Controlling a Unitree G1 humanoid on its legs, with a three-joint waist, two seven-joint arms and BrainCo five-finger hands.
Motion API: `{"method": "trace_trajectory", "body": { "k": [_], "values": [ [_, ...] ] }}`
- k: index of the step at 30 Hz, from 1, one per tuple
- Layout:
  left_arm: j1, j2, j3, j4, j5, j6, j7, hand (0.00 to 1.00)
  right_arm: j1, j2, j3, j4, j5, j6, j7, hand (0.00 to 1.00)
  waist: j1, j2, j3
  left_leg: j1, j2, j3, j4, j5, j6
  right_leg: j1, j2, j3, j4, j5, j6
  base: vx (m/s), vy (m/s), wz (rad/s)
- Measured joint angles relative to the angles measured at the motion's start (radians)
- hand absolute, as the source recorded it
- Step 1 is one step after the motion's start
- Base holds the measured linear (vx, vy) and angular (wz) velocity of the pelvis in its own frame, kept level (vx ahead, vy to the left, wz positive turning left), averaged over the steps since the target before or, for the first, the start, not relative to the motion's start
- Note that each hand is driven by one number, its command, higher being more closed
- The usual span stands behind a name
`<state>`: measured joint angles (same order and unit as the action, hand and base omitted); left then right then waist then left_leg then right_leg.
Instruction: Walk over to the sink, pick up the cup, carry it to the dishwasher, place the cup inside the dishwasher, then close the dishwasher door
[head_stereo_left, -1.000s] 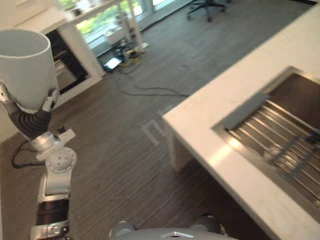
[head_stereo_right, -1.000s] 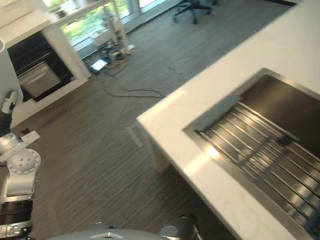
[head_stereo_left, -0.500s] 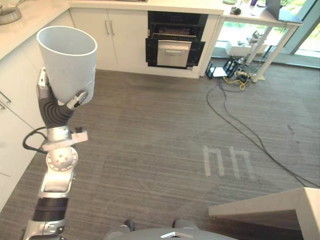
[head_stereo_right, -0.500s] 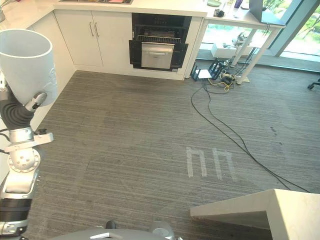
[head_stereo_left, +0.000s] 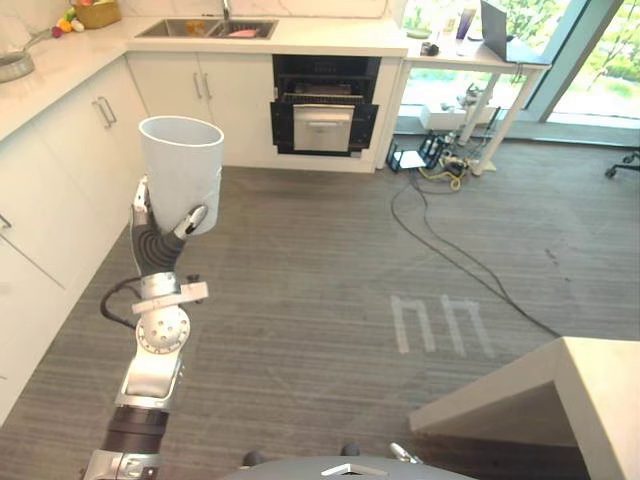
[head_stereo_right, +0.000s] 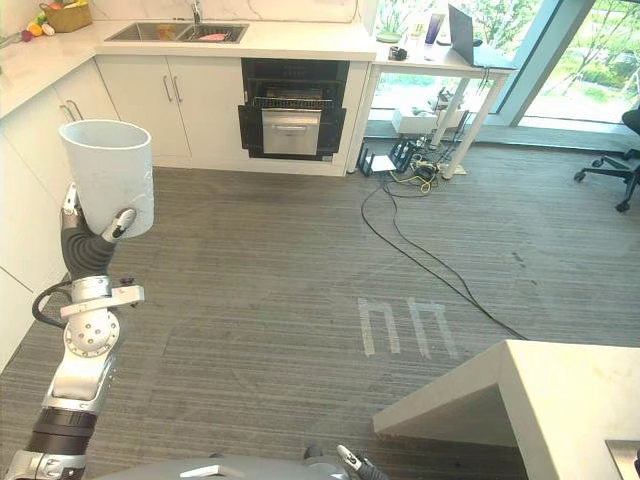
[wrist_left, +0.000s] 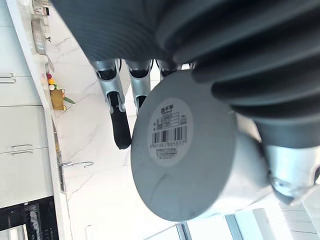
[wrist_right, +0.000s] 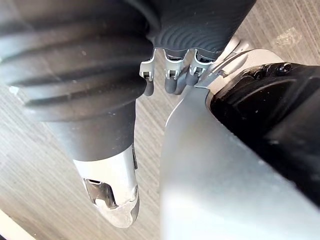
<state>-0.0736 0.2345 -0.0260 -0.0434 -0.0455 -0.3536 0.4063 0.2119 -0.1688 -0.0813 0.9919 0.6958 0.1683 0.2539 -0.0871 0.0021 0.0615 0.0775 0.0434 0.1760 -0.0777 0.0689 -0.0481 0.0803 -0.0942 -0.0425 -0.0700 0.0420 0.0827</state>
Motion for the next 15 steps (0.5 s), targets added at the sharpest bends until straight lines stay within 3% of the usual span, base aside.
{"method": "trace_trajectory", "body": {
  "k": [6, 9, 11, 12, 13, 14, 15],
  "values": [
    [0.052, -0.066, -0.055, 0.09, -0.14, 0.078, -0.098, 1.0, 0.021, 0.013, -0.091, 0.02, -0.079, -0.034, -0.001, 0.0, -0.003, 0.03, 0.005, 0.045, 0.0, 0.013, -0.007, -0.009, 0.0, 0.049, -0.005, -0.029, -0.01, -0.005, -0.006, 0.0, -0.003, -0.03],
    [0.091, -0.113, -0.059, 0.118, -0.192, 0.129, -0.149, 1.0, 0.017, 0.034, -0.135, 0.044, -0.126, -0.041, -0.021, 0.0, 0.0, 0.032, 0.005, 0.074, 0.001, 0.017, -0.007, -0.025, 0.0, 0.072, -0.019, -0.095, 0.007, -0.027, 0.0, 0.0, -0.003, -0.03],
    [0.102, -0.131, -0.06, 0.118, -0.193, 0.158, -0.153, 1.0, 0.016, 0.041, -0.16, 0.047, -0.15, -0.054, -0.026, 0.0, 0.004, 0.022, 0.007, 0.073, 0.0, 0.031, -0.007, -0.037, -0.003, 0.031, -0.049, -0.147, 0.112, -0.088, -0.002, 0.0, 0.043, 0.03],
    [0.099, -0.131, -0.063, 0.118, -0.187, 0.166, -0.153, 1.0, 0.014, 0.048, -0.171, 0.048, -0.154, -0.056, -0.037, 0.0, 0.002, 0.008, -0.01, 0.072, -0.013, 0.078, 0.015, -0.043, 0.008, -0.021, -0.089, -0.168, 0.209, -0.139, 0.001, 0.14, 0.121, 0.46],
    [0.077, -0.135, -0.084, 0.119, -0.183, 0.179, -0.153, 1.0, 0.014, 0.052, -0.181, 0.049, -0.153, -0.055, -0.05, 0.0, -0.004, -0.008, -0.005, 0.057, -0.039, 0.108, 0.099, -0.105, 0.03, -0.028, -0.138, -0.197, 0.299, -0.179, 0.009, 0.15, 0.124, 0.55],
    [0.064, -0.137, -0.097, 0.12, -0.177, 0.179, -0.153, 1.0, 0.021, 0.052, -0.2, 0.05, -0.152, -0.055, -0.055, 0.0, -0.004, -0.003, 0.002, 0.062, -0.044, 0.096, 0.101, -0.126, 0.035, -0.048, -0.152, -0.197, 0.394, -0.188, 0.02, 0.07, 0.098, 0.56],
    [0.057, -0.145, -0.106, 0.143, -0.16, 0.185, -0.149, 1.0, 0.015, 0.049, -0.217, 0.046, -0.151, -0.057, -0.068, 0.0, 0.002, -0.012, 0.016, 0.074, -0.052, 0.082, 0.117, -0.144, 0.05, -0.143, -0.193, -0.172, 0.635, -0.174, -0.04, -0.02, 0.077, 0.52]
  ]
}}
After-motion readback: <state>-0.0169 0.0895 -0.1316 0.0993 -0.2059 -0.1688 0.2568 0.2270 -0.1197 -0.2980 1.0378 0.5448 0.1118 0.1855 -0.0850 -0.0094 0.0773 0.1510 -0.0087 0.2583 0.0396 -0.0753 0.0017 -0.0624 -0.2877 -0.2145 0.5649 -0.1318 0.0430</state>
